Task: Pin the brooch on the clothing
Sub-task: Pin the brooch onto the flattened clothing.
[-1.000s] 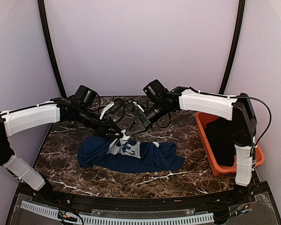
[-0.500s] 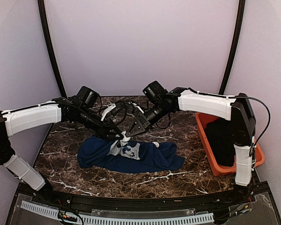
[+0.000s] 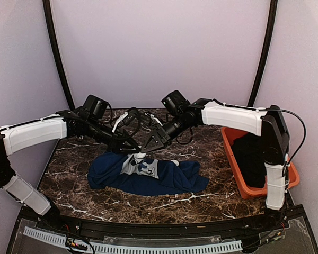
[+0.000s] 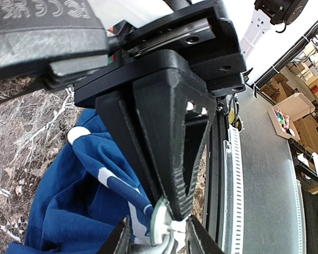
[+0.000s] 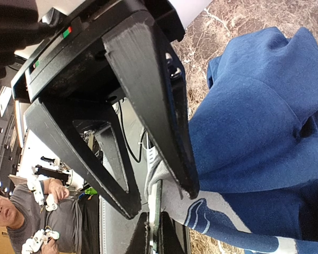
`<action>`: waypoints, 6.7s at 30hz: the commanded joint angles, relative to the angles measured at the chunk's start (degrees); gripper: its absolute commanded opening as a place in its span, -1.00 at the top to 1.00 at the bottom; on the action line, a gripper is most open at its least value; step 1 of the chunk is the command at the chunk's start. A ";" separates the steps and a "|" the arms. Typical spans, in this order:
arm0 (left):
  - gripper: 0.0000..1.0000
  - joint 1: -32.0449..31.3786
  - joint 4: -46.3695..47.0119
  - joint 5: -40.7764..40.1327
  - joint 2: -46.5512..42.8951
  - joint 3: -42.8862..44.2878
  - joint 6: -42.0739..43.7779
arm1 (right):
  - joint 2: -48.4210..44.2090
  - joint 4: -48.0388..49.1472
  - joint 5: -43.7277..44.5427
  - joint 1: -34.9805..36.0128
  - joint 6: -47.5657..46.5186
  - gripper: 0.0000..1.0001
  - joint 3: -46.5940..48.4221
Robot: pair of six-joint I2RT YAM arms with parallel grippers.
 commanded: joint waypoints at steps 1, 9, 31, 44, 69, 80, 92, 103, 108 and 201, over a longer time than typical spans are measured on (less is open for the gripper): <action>0.31 0.07 -0.01 1.48 -1.30 -0.74 -0.11 | -1.14 2.13 -1.65 -0.13 0.74 1.00 0.50; 0.34 -0.19 -1.79 -0.11 -0.58 -0.08 0.80 | -1.23 2.06 -1.58 -0.15 0.78 1.00 0.50; 0.32 1.22 0.82 4.52 -1.05 -0.87 -0.48 | -1.39 2.19 -4.35 -2.15 -1.08 1.00 -1.28; 0.31 0.17 -0.26 1.87 0.29 -0.43 -0.50 | -1.36 2.11 -4.34 -1.88 -0.50 1.00 -0.31; 0.35 0.47 2.13 4.02 -1.26 -1.47 -1.02 | -1.38 1.36 -3.14 -1.63 -1.50 1.00 -1.10; 0.31 0.60 2.31 5.80 -0.81 -1.43 -1.29 | -1.13 1.22 -2.68 -1.88 -1.52 1.00 -1.10; 0.49 0.60 0.09 3.14 0.27 -0.59 -0.53 | -1.39 1.41 -2.96 -1.89 -1.52 1.00 -1.21; 0.54 0.60 0.38 3.43 0.45 -0.58 -0.60 | -1.02 1.31 -2.00 -1.73 -0.89 1.00 -1.09; 0.53 0.52 0.43 3.92 0.33 -0.57 -0.49 | -0.45 1.17 -2.01 -1.65 -0.73 1.00 -0.58; 0.75 -5.14 -3.12 -8.74 3.52 0.77 1.30 | 0.77 -4.31 3.87 0.48 0.87 1.00 7.38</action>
